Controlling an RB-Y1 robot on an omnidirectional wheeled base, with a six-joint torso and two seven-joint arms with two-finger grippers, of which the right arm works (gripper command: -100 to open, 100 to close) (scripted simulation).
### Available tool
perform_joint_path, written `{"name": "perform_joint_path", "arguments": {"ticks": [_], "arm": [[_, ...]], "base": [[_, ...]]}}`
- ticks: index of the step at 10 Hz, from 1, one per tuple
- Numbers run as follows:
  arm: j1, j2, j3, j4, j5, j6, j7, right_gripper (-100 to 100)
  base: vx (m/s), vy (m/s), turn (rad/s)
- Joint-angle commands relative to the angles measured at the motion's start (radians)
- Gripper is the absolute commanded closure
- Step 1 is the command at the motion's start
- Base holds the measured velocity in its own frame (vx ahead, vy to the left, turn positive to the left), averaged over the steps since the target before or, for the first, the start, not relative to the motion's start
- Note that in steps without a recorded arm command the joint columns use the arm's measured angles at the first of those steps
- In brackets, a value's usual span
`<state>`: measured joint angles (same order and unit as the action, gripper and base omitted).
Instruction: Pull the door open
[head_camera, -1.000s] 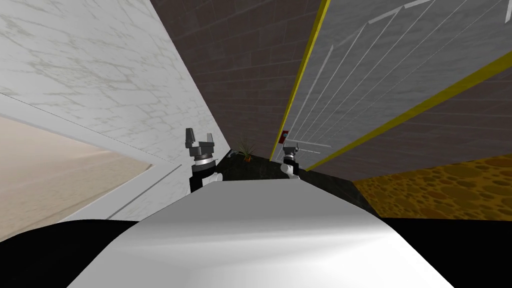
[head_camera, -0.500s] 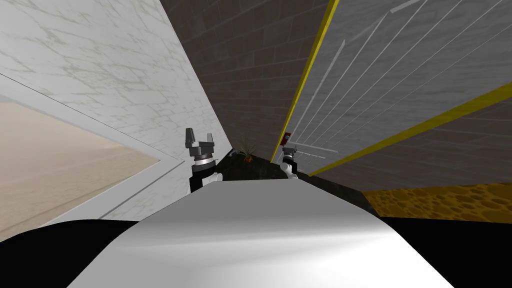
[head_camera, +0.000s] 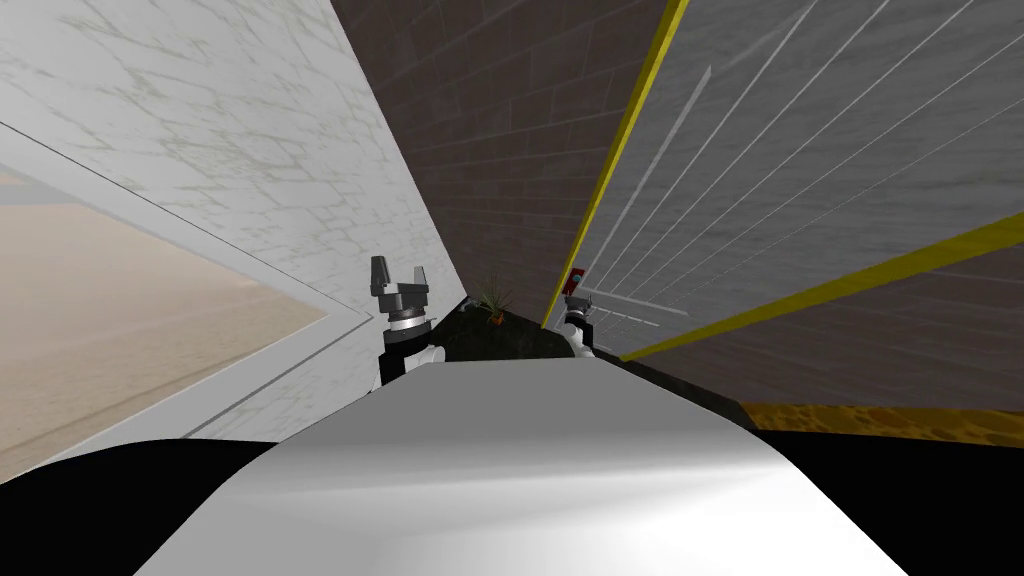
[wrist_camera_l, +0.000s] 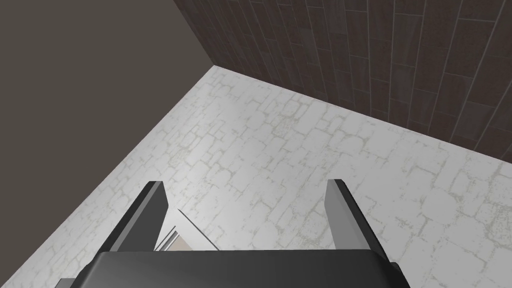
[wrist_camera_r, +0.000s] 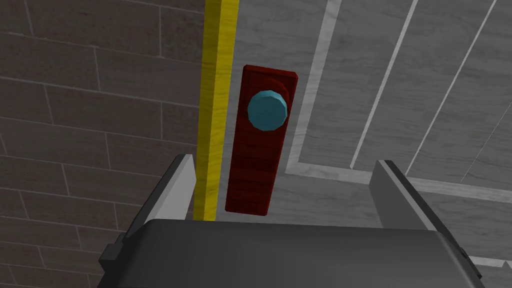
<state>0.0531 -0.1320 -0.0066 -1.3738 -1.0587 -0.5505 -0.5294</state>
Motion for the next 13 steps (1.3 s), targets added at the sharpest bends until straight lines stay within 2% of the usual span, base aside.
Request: {"name": "perform_joint_path", "arguments": {"ticks": [1,6,7,9,13], "arm": [[-0.016,0.001,-0.004,0.025,-0.04,0.005,-0.013,-100],[-0.057,-0.004,-0.007,0.103,-0.135,0.005,-0.058,-100],[-0.052,-0.004,-0.007,0.093,-0.124,0.005,-0.053,-100],[-0.035,-0.058,-0.02,0.105,-0.133,0.013,-0.108,-100],[-0.017,-0.114,-0.032,0.118,-0.14,0.02,-0.163,-100]], "base": [[0.057,-0.088,0.135],[0.045,-0.081,0.092],[0.018,-0.045,0.023],[0.153,-0.018,0.068],[0.13,-0.004,0.043]]}}
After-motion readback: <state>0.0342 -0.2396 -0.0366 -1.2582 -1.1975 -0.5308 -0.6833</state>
